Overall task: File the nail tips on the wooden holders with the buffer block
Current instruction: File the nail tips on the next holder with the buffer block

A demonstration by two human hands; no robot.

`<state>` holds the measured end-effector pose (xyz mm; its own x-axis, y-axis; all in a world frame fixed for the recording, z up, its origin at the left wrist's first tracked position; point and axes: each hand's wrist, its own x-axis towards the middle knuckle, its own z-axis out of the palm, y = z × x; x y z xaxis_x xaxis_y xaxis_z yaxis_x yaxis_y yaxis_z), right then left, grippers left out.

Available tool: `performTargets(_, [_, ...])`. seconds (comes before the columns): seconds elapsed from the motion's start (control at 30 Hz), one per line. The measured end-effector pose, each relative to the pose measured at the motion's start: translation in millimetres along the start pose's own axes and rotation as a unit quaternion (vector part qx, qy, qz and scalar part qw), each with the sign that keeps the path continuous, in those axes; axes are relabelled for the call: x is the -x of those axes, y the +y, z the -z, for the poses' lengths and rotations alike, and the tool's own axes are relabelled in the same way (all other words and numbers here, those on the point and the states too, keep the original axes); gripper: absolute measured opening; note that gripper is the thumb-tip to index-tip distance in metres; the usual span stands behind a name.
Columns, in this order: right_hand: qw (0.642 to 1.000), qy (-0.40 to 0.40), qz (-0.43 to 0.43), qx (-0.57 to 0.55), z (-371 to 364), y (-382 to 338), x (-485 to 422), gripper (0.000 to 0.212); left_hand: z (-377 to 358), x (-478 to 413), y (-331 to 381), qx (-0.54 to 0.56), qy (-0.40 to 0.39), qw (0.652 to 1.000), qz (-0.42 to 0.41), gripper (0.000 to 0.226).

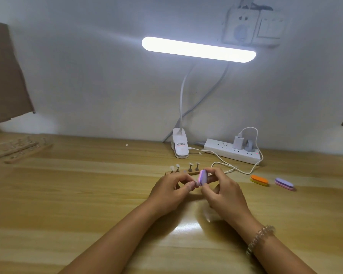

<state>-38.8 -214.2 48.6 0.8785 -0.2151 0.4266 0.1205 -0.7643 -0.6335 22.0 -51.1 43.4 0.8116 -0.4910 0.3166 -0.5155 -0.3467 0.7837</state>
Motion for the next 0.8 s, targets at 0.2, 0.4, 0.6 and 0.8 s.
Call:
performTargets(0.2, [1.000,0.015,-0.001,-0.005,0.8,-0.4,0.8,0.034,0.1,-0.9,-1.2,0.007,-0.001,1.000,-0.003,0.017])
performTargets(0.4, [0.995,-0.004,0.089,0.047,-1.2,-8.1,12.9,0.034,1.9,-0.6,-1.0,0.046,0.006,0.999,-0.001,0.026])
performTargets(0.6, [0.998,0.028,0.049,0.037,3.3,-5.4,6.9,0.034,0.9,-0.8,-1.8,0.033,0.002,0.999,-0.007,0.026])
performTargets(0.8, [0.996,0.017,0.063,0.054,0.1,-6.9,6.9,0.031,0.7,-1.3,-3.6,0.040,0.012,0.999,0.000,0.029])
